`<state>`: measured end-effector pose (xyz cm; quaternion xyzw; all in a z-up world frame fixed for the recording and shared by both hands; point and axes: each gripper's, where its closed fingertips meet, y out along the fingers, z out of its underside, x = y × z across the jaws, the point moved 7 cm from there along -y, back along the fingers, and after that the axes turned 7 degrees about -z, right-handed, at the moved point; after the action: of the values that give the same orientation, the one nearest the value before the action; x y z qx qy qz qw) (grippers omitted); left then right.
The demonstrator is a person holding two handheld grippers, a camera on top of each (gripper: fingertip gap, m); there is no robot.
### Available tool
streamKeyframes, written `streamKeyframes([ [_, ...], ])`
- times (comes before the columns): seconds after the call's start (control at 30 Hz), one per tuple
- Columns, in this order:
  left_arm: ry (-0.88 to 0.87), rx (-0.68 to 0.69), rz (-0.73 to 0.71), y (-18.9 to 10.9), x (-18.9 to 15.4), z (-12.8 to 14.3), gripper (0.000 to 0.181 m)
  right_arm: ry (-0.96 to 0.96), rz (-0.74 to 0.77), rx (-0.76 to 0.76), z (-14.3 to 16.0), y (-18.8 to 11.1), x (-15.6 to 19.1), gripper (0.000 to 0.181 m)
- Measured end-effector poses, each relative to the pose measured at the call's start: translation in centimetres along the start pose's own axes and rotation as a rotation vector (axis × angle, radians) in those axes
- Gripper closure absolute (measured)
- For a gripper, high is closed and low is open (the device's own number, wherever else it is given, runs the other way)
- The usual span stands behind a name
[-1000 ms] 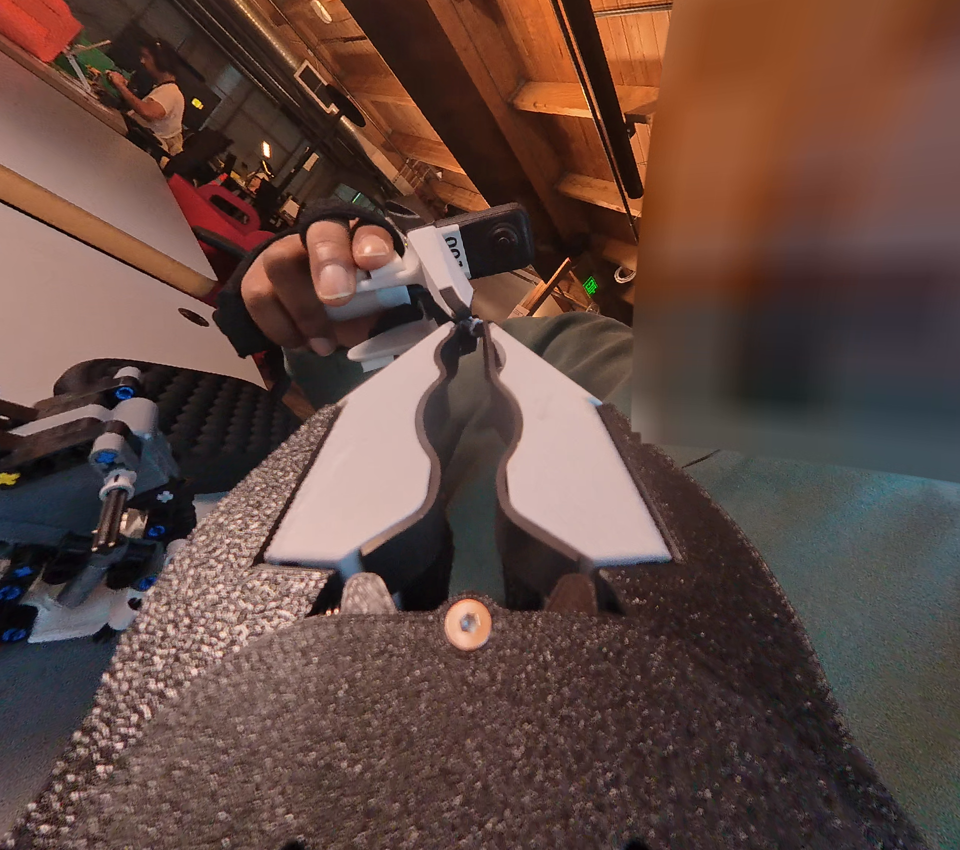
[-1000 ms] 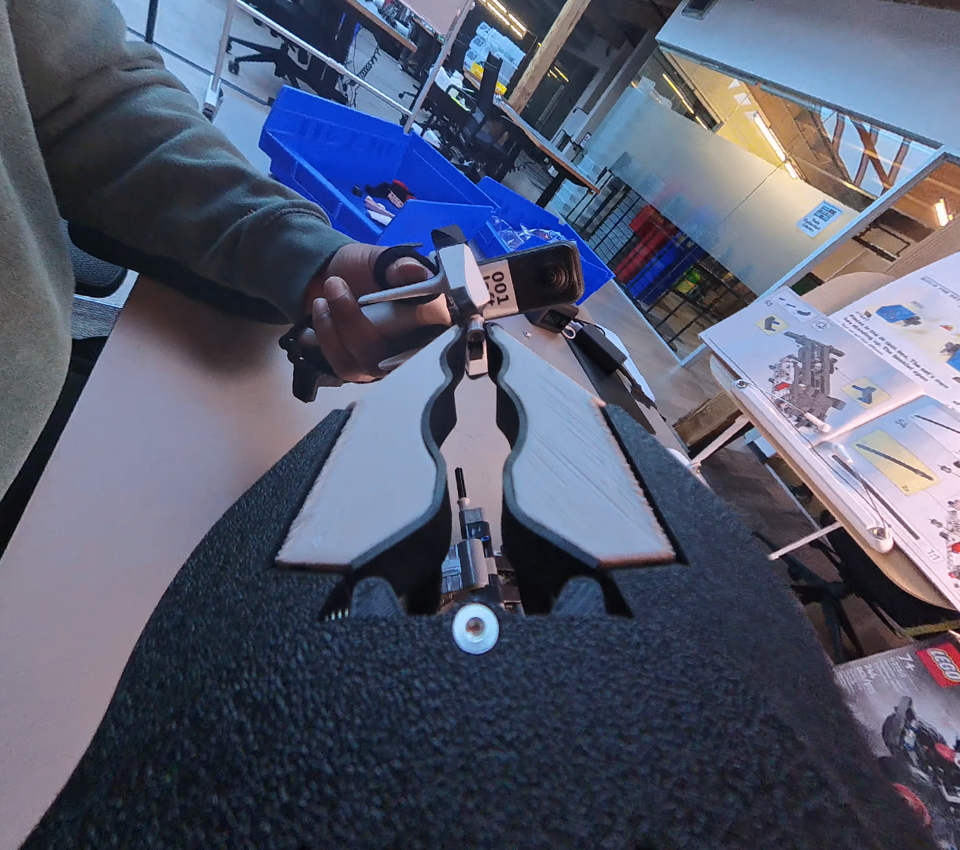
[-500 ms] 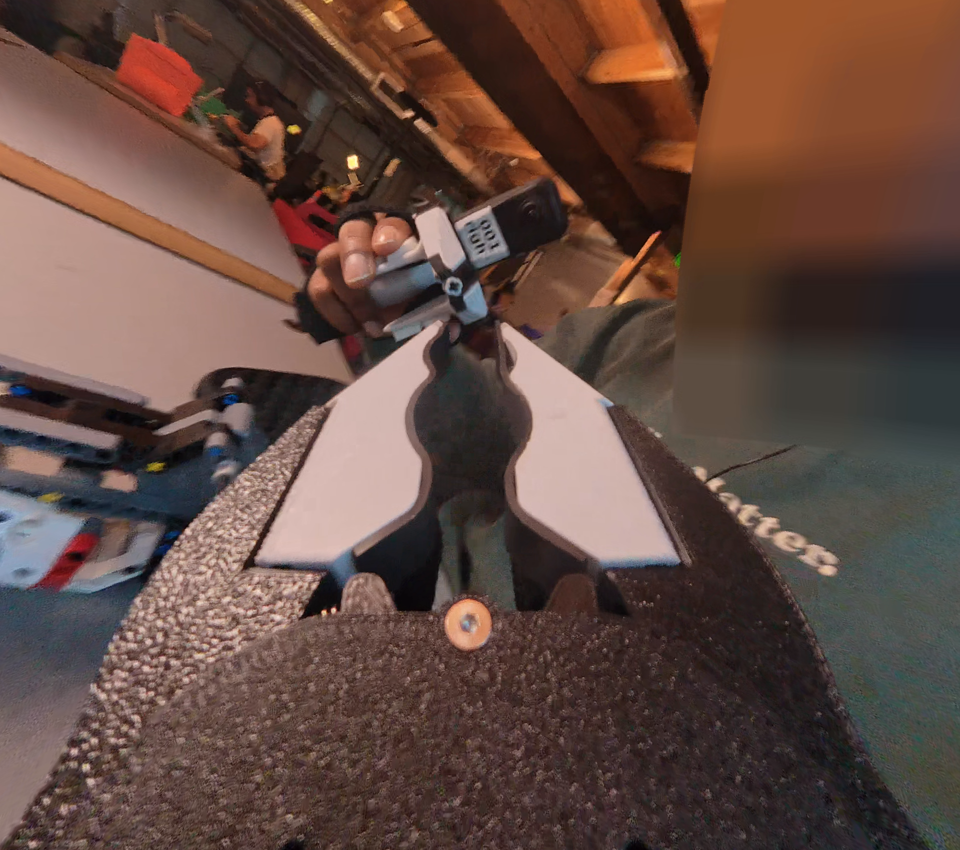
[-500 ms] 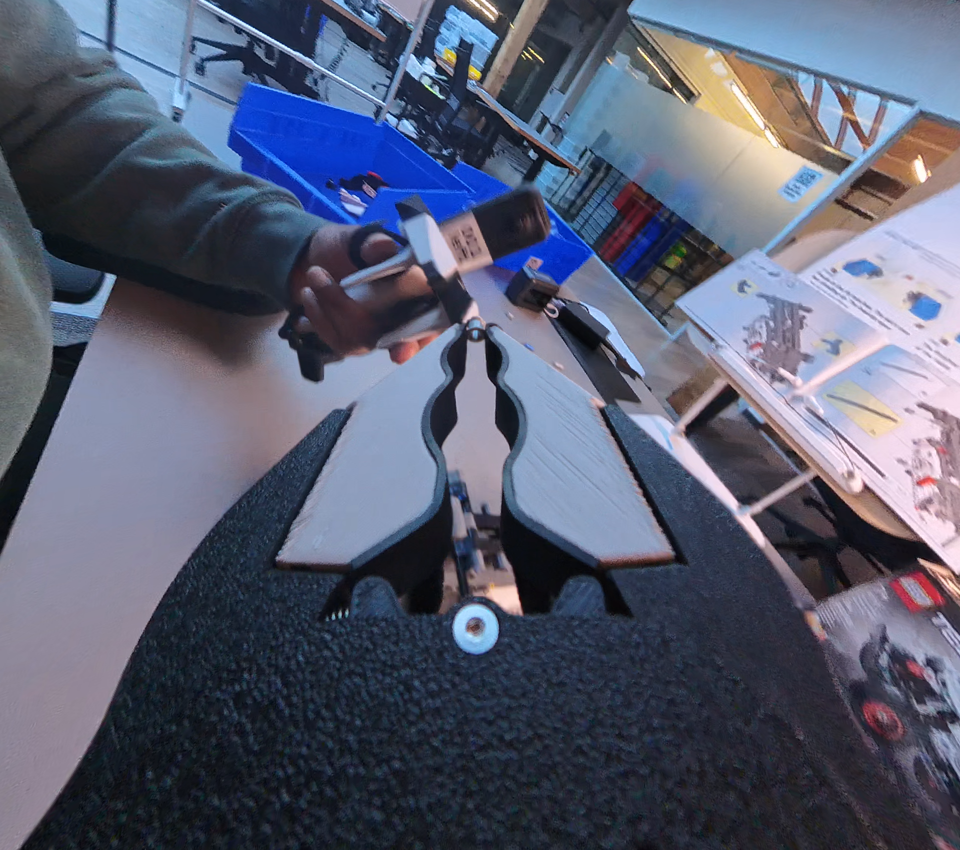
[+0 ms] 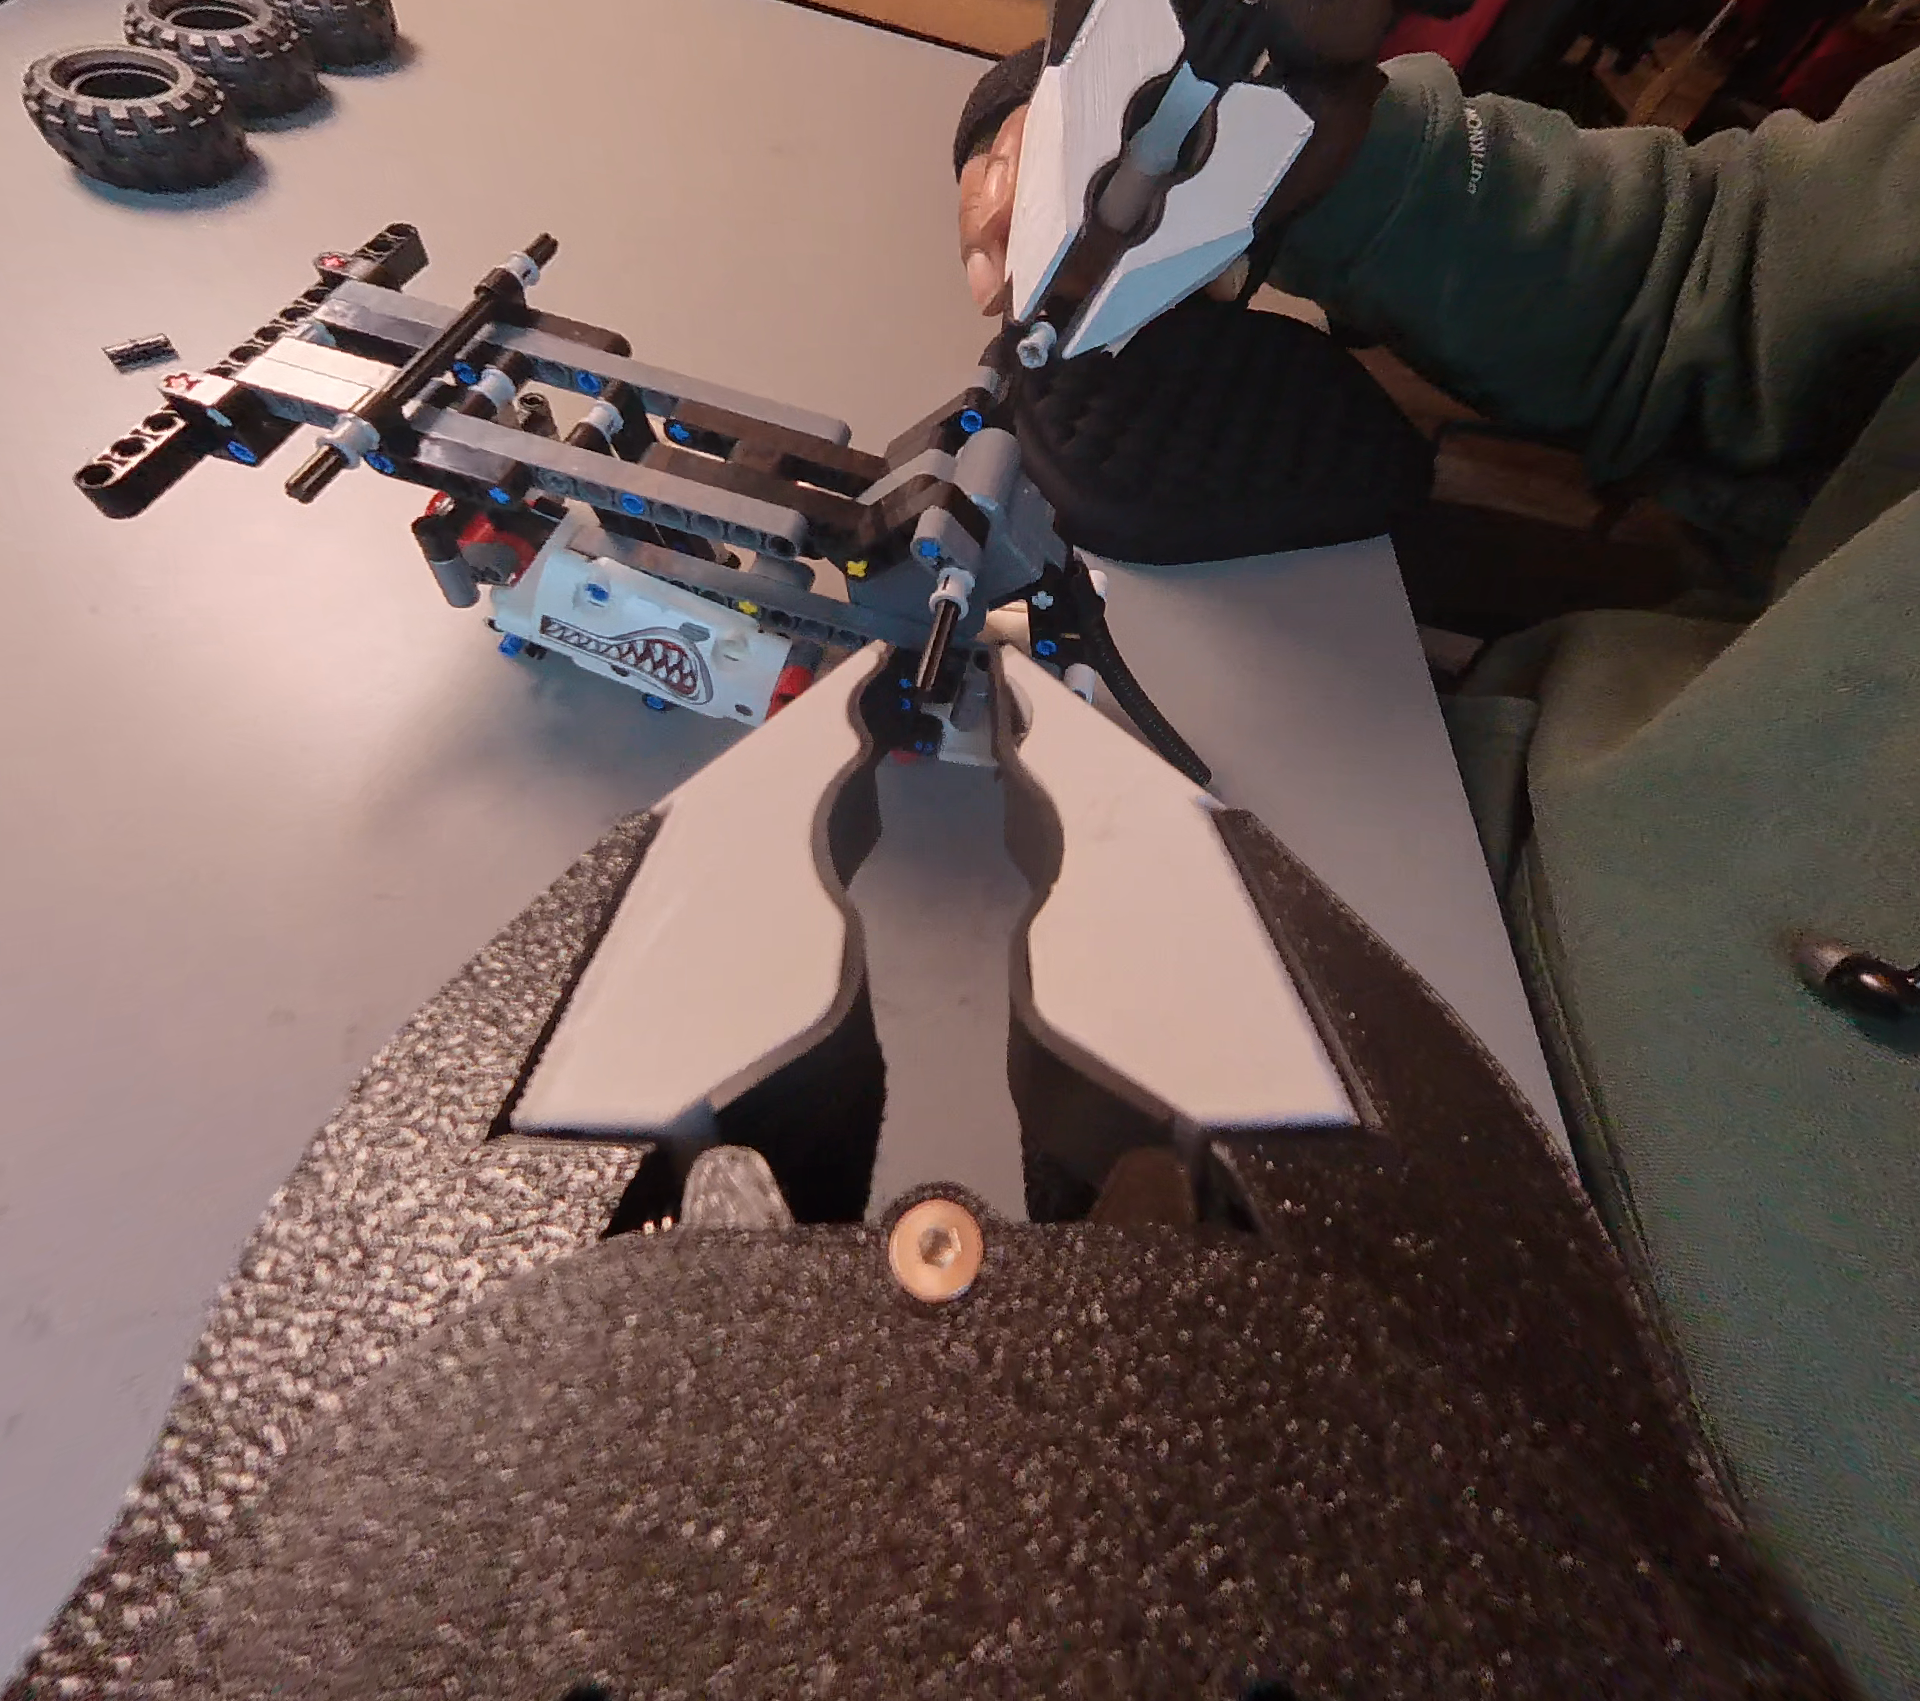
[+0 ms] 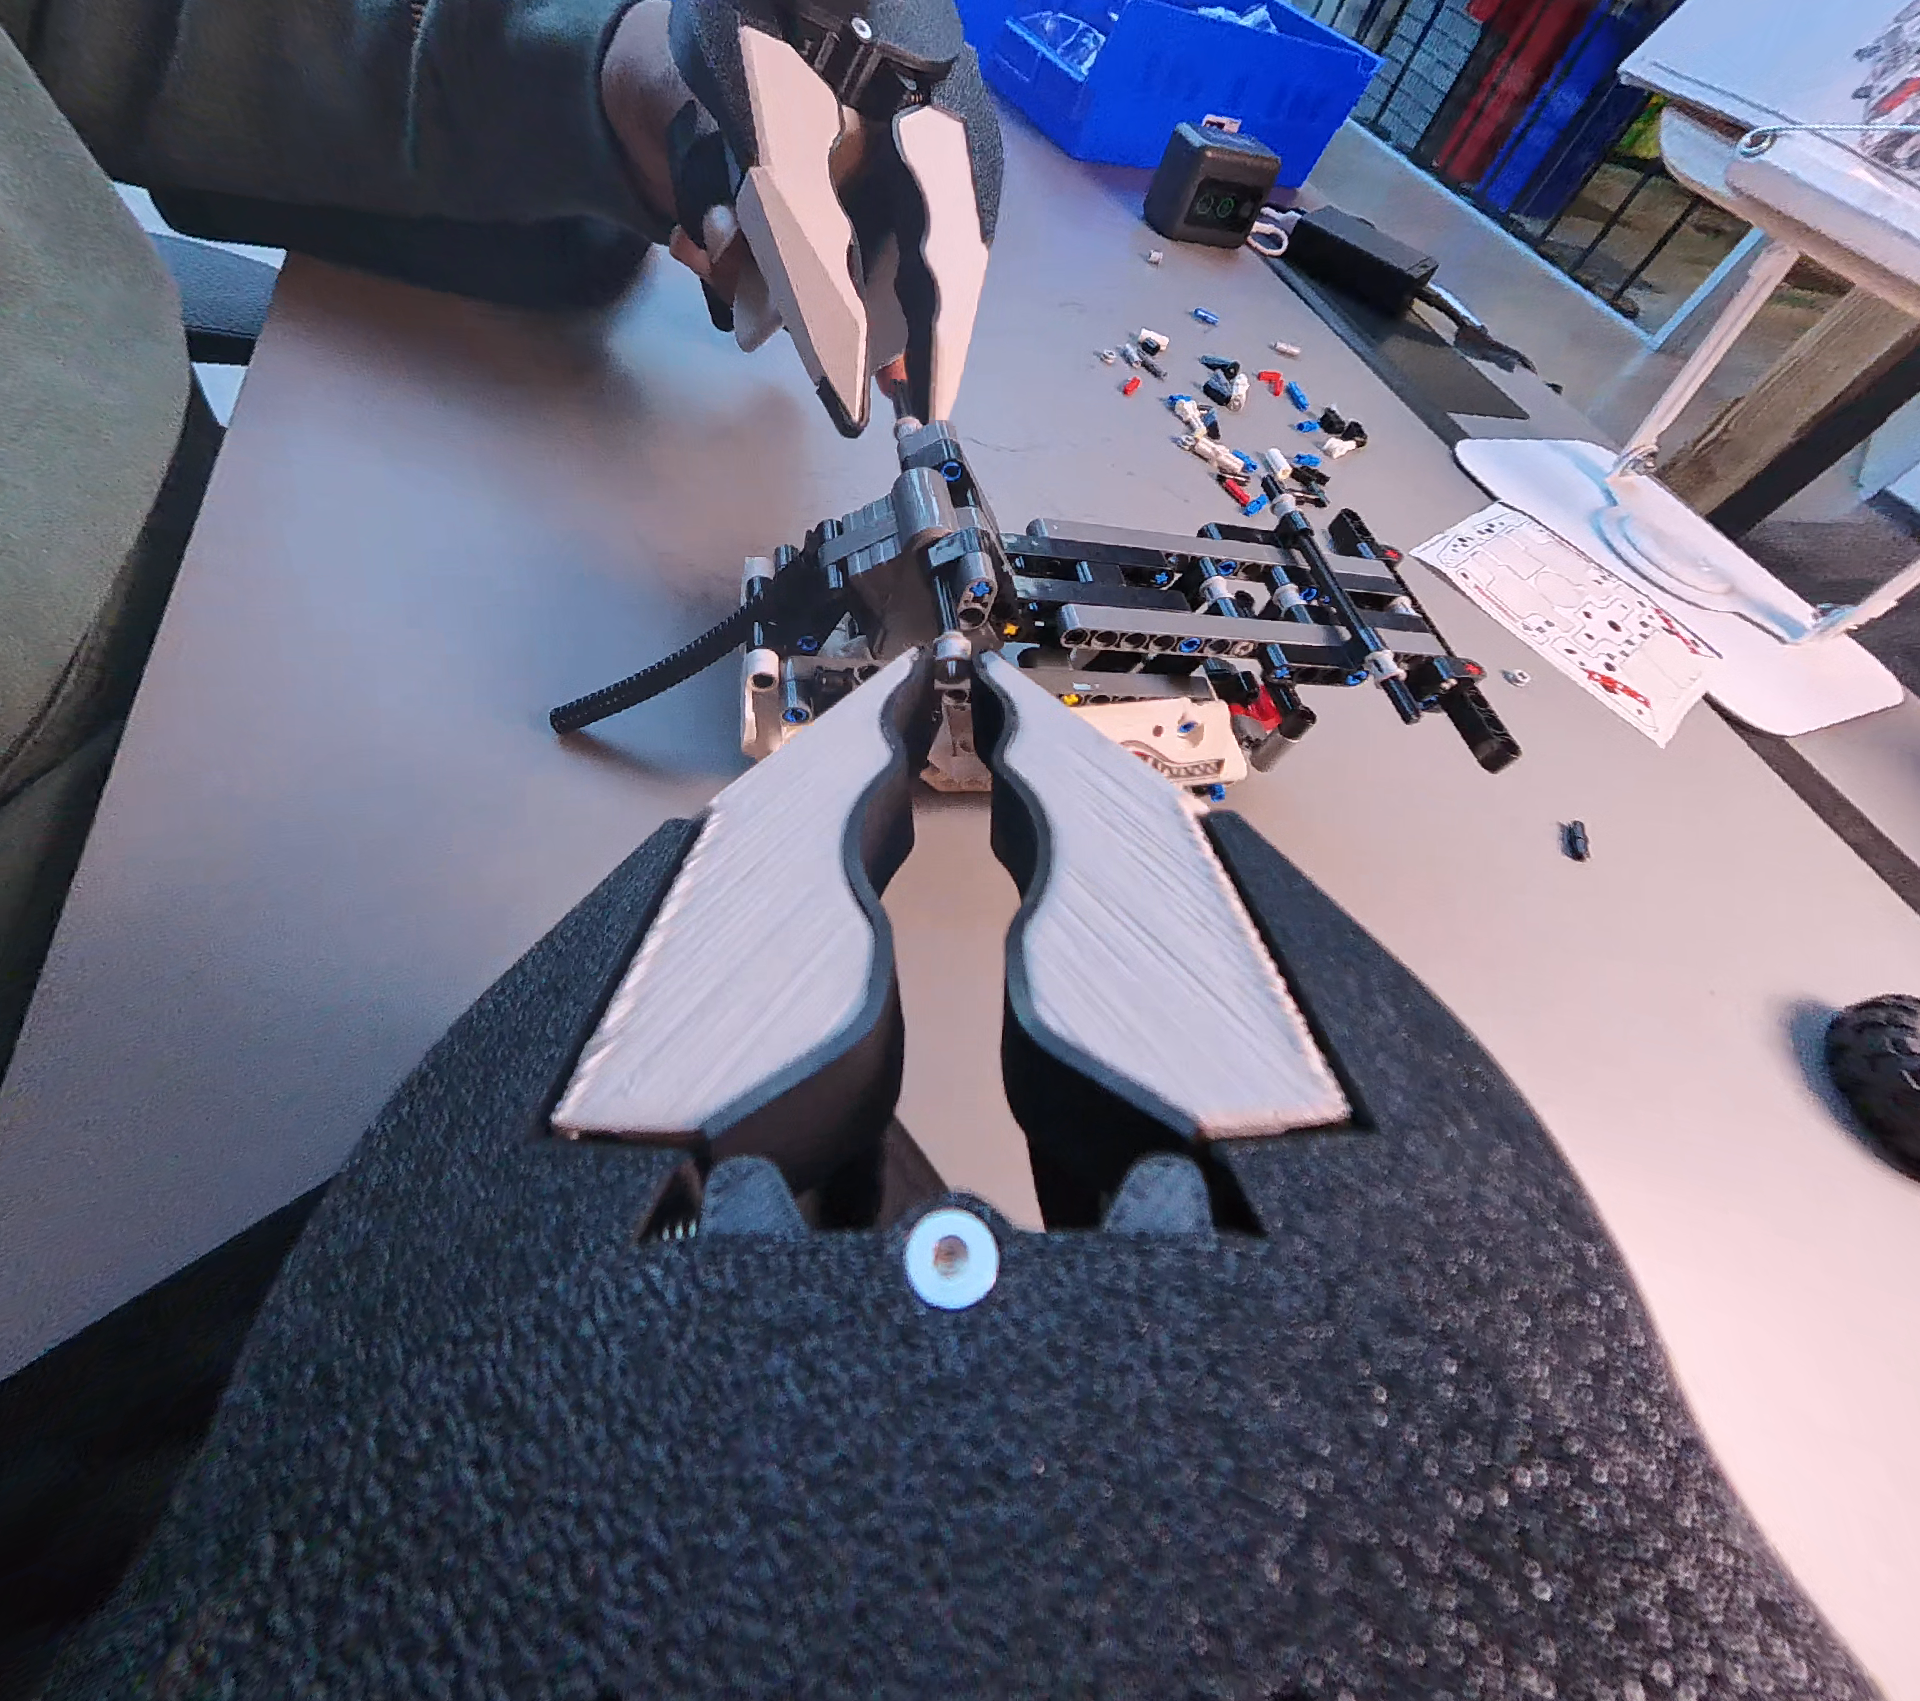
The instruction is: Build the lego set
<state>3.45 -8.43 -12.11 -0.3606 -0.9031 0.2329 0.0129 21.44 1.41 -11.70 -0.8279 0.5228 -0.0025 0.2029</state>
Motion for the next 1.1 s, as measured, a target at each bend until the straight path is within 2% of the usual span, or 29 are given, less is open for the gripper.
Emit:
streamKeyframes([
  [0.1,0.009,-0.011,0.004,0.1,0.0,0.0,0.171,0.002,-0.019,-0.031,-0.2,-0.1,-0.3,0.175],
  [0.57,-0.015,-0.048,0.035,0.5,-0.1,0.0,0.176,-0.003,-0.134,-0.005,0.6,0.0,-1.7,0.175],
  [0.77,-0.016,-0.059,0.033,0.8,-0.5,0.1,0.177,0.068,-0.242,-0.088,1.3,0.1,-2.4,0.175],
  [1.1,-0.037,-0.069,0.045,0.9,-0.5,0.2,0.177,0.107,-0.3,-0.131,1.7,0.1,-2.7,0.175],
])
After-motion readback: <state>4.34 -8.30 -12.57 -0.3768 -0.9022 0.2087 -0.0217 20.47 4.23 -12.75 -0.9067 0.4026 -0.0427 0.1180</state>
